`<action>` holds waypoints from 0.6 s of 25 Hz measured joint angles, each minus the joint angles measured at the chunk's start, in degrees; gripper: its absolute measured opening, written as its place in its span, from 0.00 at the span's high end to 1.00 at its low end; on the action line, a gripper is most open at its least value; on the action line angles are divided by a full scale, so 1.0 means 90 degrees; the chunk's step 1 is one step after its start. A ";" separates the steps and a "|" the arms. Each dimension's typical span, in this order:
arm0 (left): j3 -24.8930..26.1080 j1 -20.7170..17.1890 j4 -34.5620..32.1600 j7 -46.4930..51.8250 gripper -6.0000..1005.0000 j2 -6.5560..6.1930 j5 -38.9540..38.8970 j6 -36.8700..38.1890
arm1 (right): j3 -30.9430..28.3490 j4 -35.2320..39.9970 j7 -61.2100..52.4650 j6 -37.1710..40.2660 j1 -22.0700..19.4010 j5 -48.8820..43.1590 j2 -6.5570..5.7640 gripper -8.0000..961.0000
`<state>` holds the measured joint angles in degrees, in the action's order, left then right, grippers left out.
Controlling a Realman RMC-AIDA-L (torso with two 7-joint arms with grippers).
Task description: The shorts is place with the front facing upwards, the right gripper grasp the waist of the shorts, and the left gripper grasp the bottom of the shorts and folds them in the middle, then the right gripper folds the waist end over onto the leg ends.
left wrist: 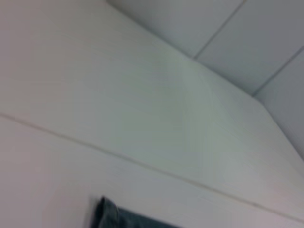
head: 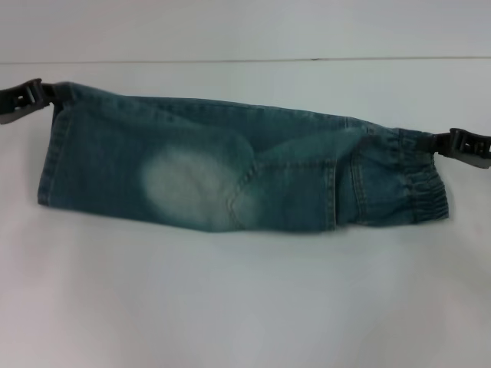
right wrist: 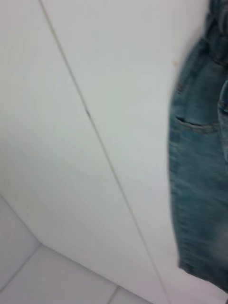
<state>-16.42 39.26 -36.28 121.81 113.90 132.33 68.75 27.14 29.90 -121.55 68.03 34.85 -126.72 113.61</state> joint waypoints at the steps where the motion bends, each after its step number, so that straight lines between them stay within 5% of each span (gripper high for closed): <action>1: -0.0001 -0.0004 0.0005 -0.0028 0.89 0.0009 -0.0062 -0.0059 | -0.0020 0.0007 0.0017 -0.0072 0.0001 0.0028 0.0017 0.95; 15: -0.0012 0.0024 0.0242 -0.0661 0.88 0.0142 -0.0307 -0.0894 | -0.0056 -0.0055 0.0676 -0.0498 -0.0139 0.0889 0.0105 0.95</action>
<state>-16.53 39.48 -34.10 115.86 115.18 129.56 60.70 26.64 29.40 -115.46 63.55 33.60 -118.72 114.56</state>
